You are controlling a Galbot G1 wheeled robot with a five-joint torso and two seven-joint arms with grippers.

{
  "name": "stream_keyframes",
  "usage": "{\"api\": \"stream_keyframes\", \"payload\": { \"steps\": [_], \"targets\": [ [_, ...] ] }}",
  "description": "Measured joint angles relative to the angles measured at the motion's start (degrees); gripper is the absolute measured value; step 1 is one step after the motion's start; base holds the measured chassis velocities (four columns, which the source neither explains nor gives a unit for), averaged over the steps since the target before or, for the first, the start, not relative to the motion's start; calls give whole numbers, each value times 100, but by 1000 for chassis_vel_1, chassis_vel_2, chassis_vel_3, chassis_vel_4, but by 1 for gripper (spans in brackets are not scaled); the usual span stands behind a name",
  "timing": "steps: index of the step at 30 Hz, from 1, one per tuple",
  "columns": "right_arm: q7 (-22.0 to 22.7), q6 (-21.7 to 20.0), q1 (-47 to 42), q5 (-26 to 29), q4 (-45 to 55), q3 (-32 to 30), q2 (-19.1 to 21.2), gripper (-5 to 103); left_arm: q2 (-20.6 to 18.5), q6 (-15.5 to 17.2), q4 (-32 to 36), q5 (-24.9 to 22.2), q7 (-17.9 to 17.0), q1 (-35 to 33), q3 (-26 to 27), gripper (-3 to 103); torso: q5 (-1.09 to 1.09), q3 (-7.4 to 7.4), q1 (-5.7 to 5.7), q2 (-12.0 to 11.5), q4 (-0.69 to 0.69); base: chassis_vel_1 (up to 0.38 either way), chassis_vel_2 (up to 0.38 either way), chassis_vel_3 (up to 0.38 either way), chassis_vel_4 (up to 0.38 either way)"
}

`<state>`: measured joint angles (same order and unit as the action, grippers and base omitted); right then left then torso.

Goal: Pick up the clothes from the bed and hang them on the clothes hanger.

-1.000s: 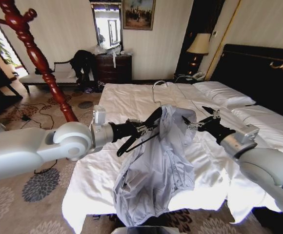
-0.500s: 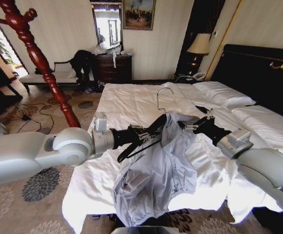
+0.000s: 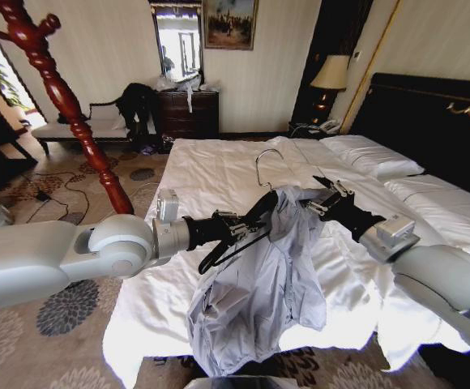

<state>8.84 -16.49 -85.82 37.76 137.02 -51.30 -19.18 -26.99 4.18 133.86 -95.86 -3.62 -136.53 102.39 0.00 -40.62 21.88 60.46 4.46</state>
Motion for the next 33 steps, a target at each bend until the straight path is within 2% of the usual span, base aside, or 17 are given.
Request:
{"api": "stream_keyframes", "payload": {
  "steps": [2,4,10,17,20,23,26,27,30,32,33],
  "targets": [
    [2,13,-4,-38,-11,2,-12,35,12,0,-17,3,24,-4,13,16,0,0,0,0,0,0,0,0,0],
    [-7,38,-20,-148,-16,16,-21,32,28,-1,-30,-4,31,8,8,16,1,0,0,0,0,0,0,0,0],
    [-45,88,-75,-337,-16,31,-42,31,23,17,-42,-8,39,28,-40,16,1,0,1,0,0,0,0,0,0],
    [-64,178,-159,-499,-7,31,-43,31,67,161,-29,-139,-128,97,42,14,1,0,1,0,0,0,0,0,0],
    [-111,256,-204,-580,5,50,-65,28,175,181,-14,-161,-217,227,20,24,2,0,0,0,0,0,0,0,0],
    [-110,296,-243,-620,7,75,-96,26,344,187,2,-160,-283,503,-181,30,1,0,0,0,1,0,0,0,0],
    [-136,404,-281,-818,-34,105,-133,23,714,211,85,-200,-247,1163,-605,46,0,0,0,0,-2,0,0,0,0],
    [-136,404,-281,-818,-34,105,-133,23,714,211,85,-200,-247,1163,-605,46,0,0,0,0,-2,0,0,0,0],
    [-147,466,-310,-932,-79,138,-170,20,1154,319,208,-258,-226,1487,-702,62,1,1,0,0,0,0,0,0,0],
    [-151,481,-315,-962,-91,144,-182,20,1293,342,261,-267,-232,1559,-718,62,2,0,0,0,-1,0,0,0,0],
    [-154,494,-325,-977,-97,154,-197,20,1429,360,318,-268,-248,1622,-726,68,2,0,0,0,-1,0,0,0,0]
  ]
}}
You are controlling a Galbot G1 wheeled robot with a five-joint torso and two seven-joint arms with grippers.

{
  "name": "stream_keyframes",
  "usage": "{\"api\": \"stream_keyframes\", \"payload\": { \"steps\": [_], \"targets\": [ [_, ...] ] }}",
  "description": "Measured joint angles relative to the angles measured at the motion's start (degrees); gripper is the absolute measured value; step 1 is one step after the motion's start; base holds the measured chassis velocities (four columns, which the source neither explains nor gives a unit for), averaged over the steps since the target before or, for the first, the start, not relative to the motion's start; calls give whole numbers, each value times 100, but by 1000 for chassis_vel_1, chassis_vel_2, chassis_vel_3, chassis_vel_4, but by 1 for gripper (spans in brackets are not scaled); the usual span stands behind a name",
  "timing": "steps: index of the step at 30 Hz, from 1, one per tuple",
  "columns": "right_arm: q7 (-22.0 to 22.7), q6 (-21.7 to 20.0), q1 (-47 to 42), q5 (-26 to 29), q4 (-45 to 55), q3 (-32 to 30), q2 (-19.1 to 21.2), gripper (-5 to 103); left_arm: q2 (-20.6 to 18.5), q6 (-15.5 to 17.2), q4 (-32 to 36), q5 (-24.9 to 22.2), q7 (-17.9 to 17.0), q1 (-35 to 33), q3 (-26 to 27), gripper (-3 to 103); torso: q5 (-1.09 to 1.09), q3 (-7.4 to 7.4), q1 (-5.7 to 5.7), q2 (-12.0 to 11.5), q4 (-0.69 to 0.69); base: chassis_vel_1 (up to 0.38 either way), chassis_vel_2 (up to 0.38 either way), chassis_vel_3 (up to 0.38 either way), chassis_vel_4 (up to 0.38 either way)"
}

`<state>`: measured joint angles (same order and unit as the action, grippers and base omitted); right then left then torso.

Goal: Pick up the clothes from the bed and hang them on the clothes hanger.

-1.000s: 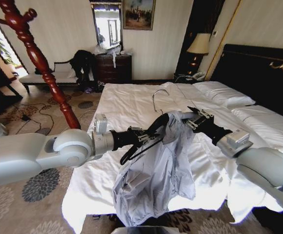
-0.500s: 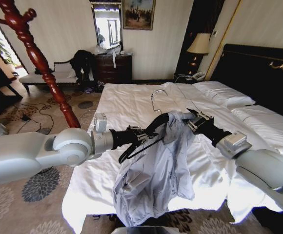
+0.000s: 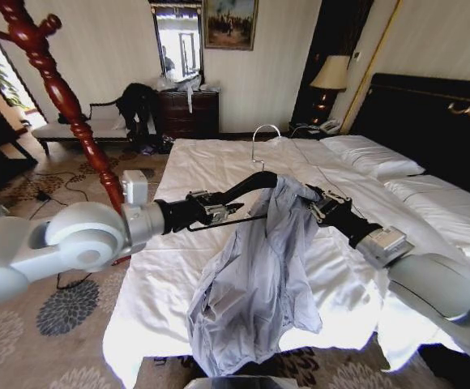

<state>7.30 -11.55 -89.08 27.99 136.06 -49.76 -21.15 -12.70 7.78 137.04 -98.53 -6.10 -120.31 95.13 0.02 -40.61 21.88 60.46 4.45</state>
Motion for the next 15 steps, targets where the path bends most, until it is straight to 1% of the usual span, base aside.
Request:
{"api": "stream_keyframes", "payload": {
  "steps": [1,2,4,5,6,8,11,12,13,15],
  "targets": [
    [3,0,-14,27,-1,15,-27,20,158,14,52,13,-8,59,-1,74,0,0,0,0,1,0,0,0,0],
    [3,0,-14,27,-1,15,-27,20,158,14,52,13,-8,59,-1,74,0,0,0,0,1,0,0,0,0],
    [25,-5,-30,81,-1,42,-99,19,472,35,148,81,-31,225,-48,84,-1,0,0,0,2,0,0,0,0],
    [30,-6,-38,78,-10,44,-135,18,658,45,210,118,-49,429,-233,89,-1,0,0,0,2,0,0,0,0],
    [30,-6,-38,78,-10,44,-135,18,658,45,210,118,-49,429,-233,89,-1,0,0,0,2,0,0,0,0],
    [42,-7,-43,76,-26,42,-194,18,961,59,349,193,-65,690,-416,98,-1,0,0,0,2,0,0,0,0],
    [67,-25,-27,81,-39,17,-272,16,1575,75,595,307,-135,814,-497,100,-2,1,-1,0,2,0,0,0,0],
    [67,-25,-27,81,-39,17,-272,16,1575,75,595,307,-135,814,-497,100,-2,1,-1,0,2,0,0,0,0],
    [68,-26,-25,80,-40,10,-283,16,1739,84,618,352,-139,814,-503,100,-2,0,-1,0,1,0,0,0,0],
    [66,-25,-31,37,-49,3,-333,16,2258,99,634,646,-45,765,-526,100,1,0,-1,0,1,0,0,0,0]
  ]
}}
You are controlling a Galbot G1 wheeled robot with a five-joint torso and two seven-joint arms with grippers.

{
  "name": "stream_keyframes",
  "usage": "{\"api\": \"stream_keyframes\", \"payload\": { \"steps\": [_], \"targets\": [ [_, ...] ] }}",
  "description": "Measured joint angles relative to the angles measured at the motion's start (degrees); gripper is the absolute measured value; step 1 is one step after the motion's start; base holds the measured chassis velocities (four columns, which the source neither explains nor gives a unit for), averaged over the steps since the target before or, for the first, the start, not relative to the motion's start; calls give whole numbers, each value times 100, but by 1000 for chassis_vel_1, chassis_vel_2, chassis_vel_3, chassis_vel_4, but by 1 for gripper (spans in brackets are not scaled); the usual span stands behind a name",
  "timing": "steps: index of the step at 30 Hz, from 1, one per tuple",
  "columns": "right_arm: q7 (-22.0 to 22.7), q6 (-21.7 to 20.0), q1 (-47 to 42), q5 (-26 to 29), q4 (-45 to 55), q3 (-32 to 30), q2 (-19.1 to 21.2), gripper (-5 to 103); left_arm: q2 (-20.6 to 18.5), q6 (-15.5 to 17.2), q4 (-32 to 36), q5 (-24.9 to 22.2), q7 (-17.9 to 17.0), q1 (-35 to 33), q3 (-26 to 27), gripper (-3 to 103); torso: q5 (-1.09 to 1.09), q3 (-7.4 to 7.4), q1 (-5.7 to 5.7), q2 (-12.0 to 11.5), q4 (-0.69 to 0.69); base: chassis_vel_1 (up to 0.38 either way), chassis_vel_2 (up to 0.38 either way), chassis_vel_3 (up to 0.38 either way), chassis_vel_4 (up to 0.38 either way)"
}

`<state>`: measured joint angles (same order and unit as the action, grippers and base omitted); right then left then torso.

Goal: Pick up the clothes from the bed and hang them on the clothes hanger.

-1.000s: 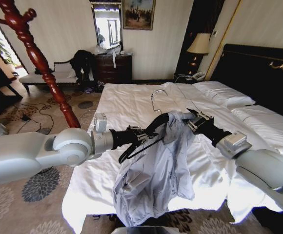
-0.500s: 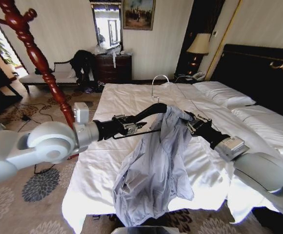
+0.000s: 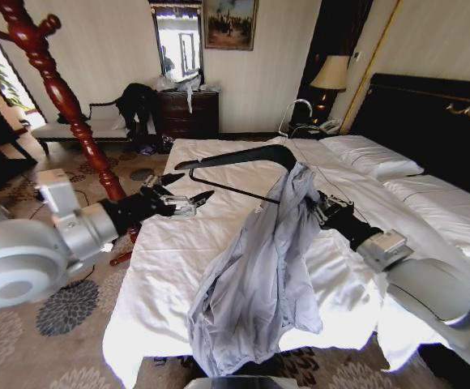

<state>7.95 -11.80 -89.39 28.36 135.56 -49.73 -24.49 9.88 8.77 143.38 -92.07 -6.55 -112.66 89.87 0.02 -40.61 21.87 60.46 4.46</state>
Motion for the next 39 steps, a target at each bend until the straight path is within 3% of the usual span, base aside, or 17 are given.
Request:
{"api": "stream_keyframes", "payload": {
  "steps": [2,6,7,11,12,16,21,24,26,29,30,32,34,39],
  "targets": [
    [-2,3,-4,-18,-5,0,-16,16,126,5,-2,74,34,-19,-5,100,1,0,0,0,-1,0,0,0,0],
    [-1,18,-19,-39,20,-1,-122,16,944,64,-2,290,106,-126,-100,100,-3,0,0,0,2,0,0,0,0],
    [-1,18,-19,-39,20,-1,-122,16,944,64,-2,290,106,-126,-100,100,-3,0,0,0,2,0,0,0,0],
    [10,106,-118,-38,91,-78,-198,16,1996,117,-11,607,229,-293,-375,100,-1,0,0,0,-1,0,0,0,0],
    [10,106,-118,-38,91,-78,-198,16,1996,117,-11,607,229,-293,-375,100,-1,0,0,0,-1,0,0,0,0],
    [-22,306,-164,-36,139,-148,-259,16,2659,166,-13,651,358,-318,-480,100,-2,0,0,0,0,0,0,0,0],
    [-127,615,-138,-39,189,-217,-304,16,3032,186,-14,796,475,-372,-665,100,-4,0,0,0,2,0,0,0,0],
    [-258,866,-76,-21,286,-249,-283,16,3439,196,-21,1217,543,-378,-1323,100,-2,0,0,0,1,0,0,0,0],
    [-269,882,-66,-14,301,-251,-274,16,3502,196,-21,1318,562,-379,-1453,100,-2,0,0,0,1,0,0,0,0],
    [-323,940,-63,82,438,-292,-158,16,3847,226,-24,2072,765,-394,-2759,100,-2,0,0,0,-1,0,0,0,0],
    [-323,940,-63,82,438,-292,-158,16,3847,226,-24,2072,765,-394,-2759,100,-2,0,0,0,-1,0,0,0,0],
    [-335,974,-122,105,471,-306,-97,16,3839,214,-26,2593,875,-278,-3634,100,-1,0,0,-1,0,0,0,0,0],
    [-338,997,-164,125,474,-313,-38,16,3739,187,-128,2843,945,-124,-4079,100,-3,0,0,0,3,0,0,0,0],
    [-318,995,-162,204,403,-313,85,16,3493,166,-511,2714,1015,235,-4318,100,-1,-1,1,0,1,0,0,0,0]
  ]
}}
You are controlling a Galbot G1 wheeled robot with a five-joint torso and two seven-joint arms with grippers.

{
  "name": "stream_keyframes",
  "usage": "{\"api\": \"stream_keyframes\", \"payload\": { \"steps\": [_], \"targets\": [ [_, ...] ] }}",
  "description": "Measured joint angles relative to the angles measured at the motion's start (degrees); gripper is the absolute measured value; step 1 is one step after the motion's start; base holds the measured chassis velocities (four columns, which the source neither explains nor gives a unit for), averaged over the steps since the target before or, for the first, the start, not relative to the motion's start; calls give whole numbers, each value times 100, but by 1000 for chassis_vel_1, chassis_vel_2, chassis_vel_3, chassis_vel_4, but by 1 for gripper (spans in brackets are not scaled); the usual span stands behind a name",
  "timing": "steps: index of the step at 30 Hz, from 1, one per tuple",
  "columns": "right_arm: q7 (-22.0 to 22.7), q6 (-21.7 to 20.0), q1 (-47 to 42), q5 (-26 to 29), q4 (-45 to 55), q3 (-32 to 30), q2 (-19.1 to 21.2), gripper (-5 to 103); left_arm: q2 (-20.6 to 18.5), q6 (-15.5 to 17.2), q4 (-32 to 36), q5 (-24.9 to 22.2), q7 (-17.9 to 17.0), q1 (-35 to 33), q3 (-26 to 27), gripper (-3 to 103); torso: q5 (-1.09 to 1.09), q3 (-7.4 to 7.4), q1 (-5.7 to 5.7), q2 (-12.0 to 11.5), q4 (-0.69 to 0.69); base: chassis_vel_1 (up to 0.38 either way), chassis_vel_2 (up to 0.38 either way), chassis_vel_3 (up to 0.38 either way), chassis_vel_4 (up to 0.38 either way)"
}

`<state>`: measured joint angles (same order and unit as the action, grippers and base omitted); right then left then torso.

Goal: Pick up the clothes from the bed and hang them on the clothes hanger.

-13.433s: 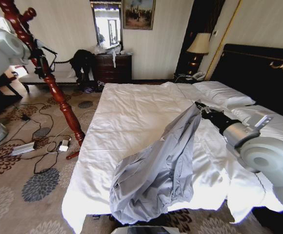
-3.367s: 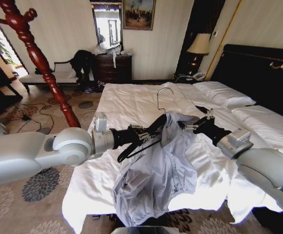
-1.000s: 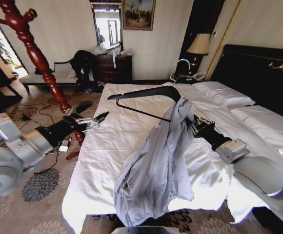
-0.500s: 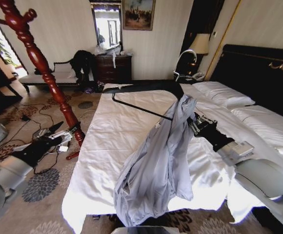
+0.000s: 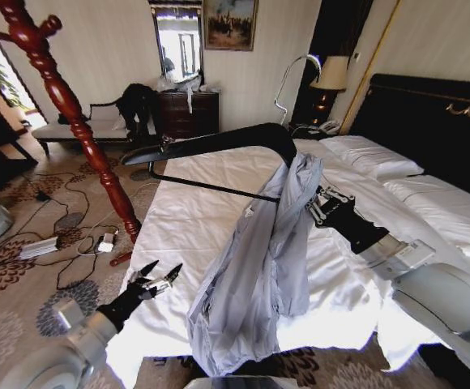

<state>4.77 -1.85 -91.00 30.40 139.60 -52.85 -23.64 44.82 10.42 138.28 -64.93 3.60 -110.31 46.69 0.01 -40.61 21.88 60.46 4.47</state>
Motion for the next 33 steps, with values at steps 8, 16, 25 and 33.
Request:
{"api": "stream_keyframes", "payload": {
  "steps": [8,16,25,33],
  "targets": [
    [87,-86,35,141,-19,-9,97,16,-357,97,-591,-777,109,703,-105,100,0,0,0,0,-1,0,0,0,0],
    [136,-155,102,313,-25,-7,243,16,-935,120,-1427,-885,299,2188,-1497,100,0,-1,0,-1,0,0,0,0,0],
    [171,-209,101,444,16,-36,281,16,-1179,163,-2077,-801,482,3862,-3287,100,-1,-1,1,-1,1,0,0,0,0],
    [208,-240,159,540,50,-42,314,16,-1190,169,-2382,-585,609,4974,-4672,95,0,0,1,0,0,0,0,0,0]
  ]
}}
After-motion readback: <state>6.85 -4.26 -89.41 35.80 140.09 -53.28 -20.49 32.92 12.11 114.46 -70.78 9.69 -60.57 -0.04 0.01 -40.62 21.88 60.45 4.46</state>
